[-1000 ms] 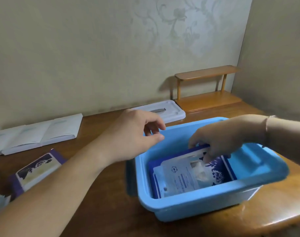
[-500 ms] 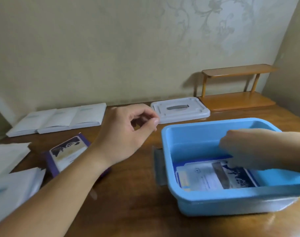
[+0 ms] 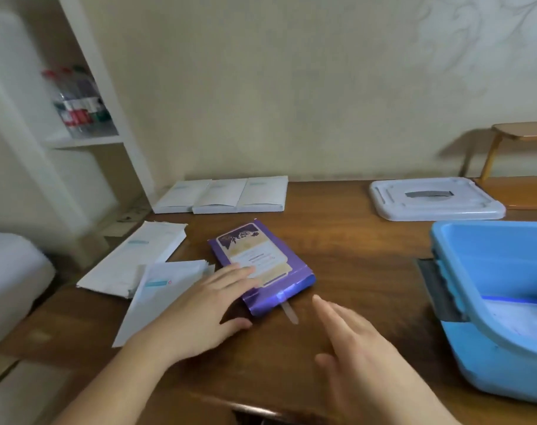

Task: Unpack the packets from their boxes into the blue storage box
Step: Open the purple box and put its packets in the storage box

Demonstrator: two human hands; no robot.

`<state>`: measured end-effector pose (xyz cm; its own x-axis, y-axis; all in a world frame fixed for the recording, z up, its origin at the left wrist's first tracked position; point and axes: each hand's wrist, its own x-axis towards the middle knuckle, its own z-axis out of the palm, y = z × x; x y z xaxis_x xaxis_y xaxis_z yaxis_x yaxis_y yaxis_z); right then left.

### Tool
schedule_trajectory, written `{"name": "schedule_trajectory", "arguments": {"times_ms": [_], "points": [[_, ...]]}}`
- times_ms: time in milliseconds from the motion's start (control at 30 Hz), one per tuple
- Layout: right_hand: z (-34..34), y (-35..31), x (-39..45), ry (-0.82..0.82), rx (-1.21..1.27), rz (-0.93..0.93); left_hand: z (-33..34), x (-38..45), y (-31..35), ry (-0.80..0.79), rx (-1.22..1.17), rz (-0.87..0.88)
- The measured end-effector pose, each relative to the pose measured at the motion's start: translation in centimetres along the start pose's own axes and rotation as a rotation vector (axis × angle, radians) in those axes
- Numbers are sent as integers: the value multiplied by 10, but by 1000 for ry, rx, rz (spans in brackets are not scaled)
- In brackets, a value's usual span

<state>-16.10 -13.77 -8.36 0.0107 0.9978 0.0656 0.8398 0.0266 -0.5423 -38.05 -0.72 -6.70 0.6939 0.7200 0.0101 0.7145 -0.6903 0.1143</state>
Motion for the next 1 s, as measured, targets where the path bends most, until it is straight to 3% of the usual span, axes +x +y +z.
{"name": "schedule_trajectory", "arguments": {"times_ms": [167, 300, 467, 633, 700, 833, 1000], "points": [[3, 0, 47, 86, -68, 188, 13, 3, 2, 222, 55, 88], [-2, 12, 73, 152, 8, 204, 10, 1, 8, 407, 9, 105], [-17, 17, 68, 430, 319, -17, -10, -6, 6, 682, -356, -4], [-44, -12, 53, 601, 630, -362, -52, -6, 11, 846, -742, 8], [-49, -24, 51, 625, 711, -452, -61, -2, 15, 839, -852, 16], [-51, -33, 52, 656, 832, -433, -66, 6, 21, 759, -982, 7], [-54, -34, 60, 718, 759, -386, -73, 22, 23, 909, -925, 109]]}}
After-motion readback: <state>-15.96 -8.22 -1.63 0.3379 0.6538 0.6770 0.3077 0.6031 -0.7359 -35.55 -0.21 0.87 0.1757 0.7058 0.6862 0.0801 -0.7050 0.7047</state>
